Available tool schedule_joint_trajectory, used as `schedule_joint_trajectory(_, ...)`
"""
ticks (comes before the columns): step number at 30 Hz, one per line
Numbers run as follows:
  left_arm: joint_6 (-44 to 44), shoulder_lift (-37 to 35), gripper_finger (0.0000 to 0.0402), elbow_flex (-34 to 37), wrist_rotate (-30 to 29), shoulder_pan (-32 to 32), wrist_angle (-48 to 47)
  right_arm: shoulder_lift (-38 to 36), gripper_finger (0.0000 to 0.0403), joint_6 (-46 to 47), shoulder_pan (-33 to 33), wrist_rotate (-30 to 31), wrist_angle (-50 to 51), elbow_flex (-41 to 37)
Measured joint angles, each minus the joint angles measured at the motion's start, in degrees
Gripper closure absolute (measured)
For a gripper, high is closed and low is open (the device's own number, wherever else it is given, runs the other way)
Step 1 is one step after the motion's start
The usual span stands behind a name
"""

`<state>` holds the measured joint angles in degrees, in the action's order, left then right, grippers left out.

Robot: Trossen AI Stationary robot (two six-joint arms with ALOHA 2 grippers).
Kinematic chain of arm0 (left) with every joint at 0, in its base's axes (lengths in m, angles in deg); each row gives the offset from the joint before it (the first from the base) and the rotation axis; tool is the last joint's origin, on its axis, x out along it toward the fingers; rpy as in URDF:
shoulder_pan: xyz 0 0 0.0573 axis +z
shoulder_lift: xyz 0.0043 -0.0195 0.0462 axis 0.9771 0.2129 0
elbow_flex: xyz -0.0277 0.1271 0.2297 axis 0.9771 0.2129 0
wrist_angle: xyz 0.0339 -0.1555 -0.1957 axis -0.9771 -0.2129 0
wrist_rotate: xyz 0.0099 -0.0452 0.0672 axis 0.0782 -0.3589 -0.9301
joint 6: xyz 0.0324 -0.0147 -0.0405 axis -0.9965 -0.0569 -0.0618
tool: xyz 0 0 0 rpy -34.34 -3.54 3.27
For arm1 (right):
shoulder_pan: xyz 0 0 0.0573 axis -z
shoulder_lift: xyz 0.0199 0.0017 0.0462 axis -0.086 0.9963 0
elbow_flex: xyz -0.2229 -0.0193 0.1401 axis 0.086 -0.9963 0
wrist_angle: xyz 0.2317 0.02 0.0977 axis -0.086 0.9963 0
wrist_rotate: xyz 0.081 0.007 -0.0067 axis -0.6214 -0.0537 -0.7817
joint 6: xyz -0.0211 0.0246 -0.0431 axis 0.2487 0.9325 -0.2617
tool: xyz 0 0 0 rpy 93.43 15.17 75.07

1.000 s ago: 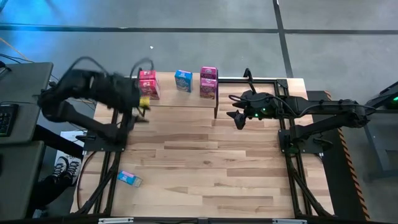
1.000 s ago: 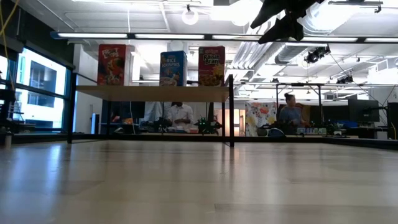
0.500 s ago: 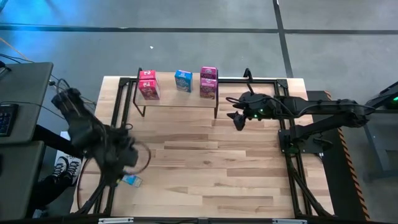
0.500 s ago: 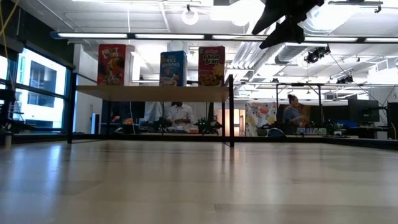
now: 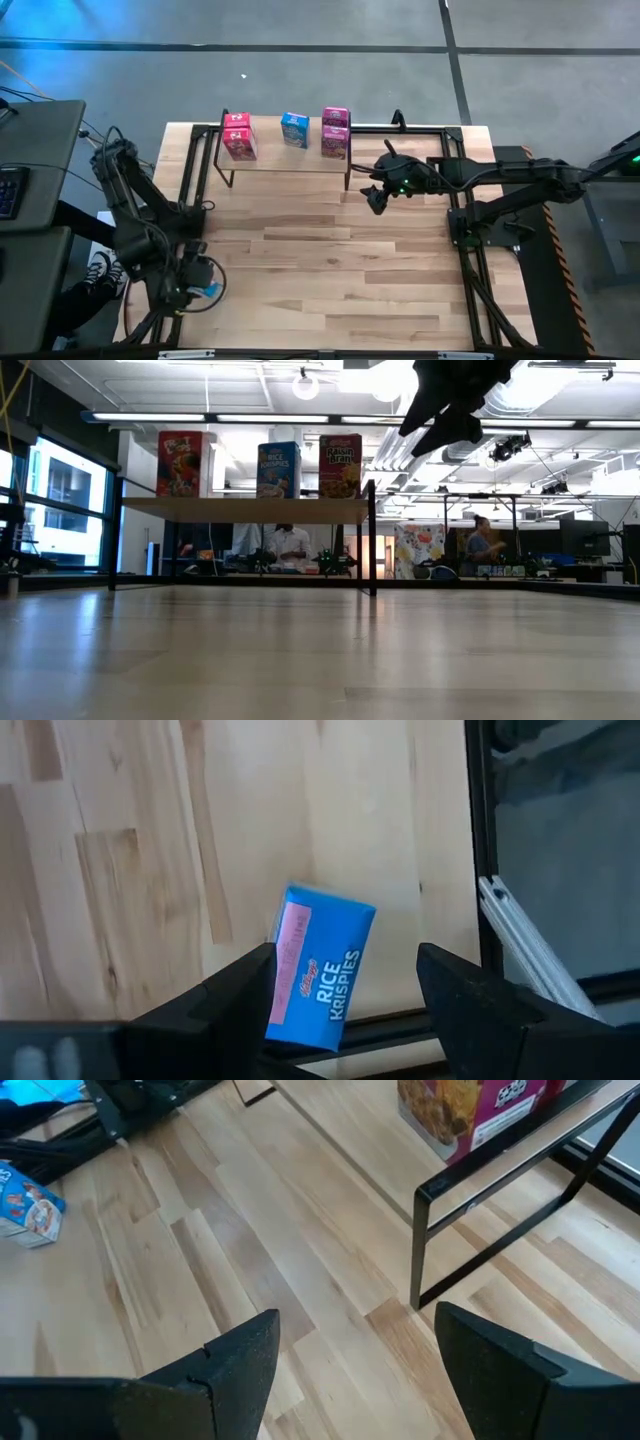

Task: Stack cereal on shelf
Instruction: Put the blue cereal box on the shelf

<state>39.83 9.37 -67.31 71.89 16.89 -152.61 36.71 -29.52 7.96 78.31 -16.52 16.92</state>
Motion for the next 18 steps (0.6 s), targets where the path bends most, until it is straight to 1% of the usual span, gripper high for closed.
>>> schedule_joint_trajectory(3, 1.8, 0.0, 0.0167, 0.4, 0.0, 0.1, 0.1, 0.0, 0.0141, 0.1, 0.0, 0.0, 0.0, 0.0)
schedule_joint_trajectory(11, -6.2, 0.0, 0.0165, 0.6, 0.5, 0.1, 0.1, 0.0, 0.0141, 0.5, 0.0, 0.0, 0.0, 0.0)
schedule_joint_trajectory(13, -7.7, 0.0, 0.0157, 0.6, 0.5, 0.1, 0.0, 0.0, 0.0141, 0.5, 0.0, 0.0, 0.0, 0.0)
schedule_joint_trajectory(18, -10.0, 0.0, 0.0119, 1.1, 0.5, 0.1, -0.6, 0.0, 0.0141, 1.7, 0.0, 0.0, 0.0, 0.0)
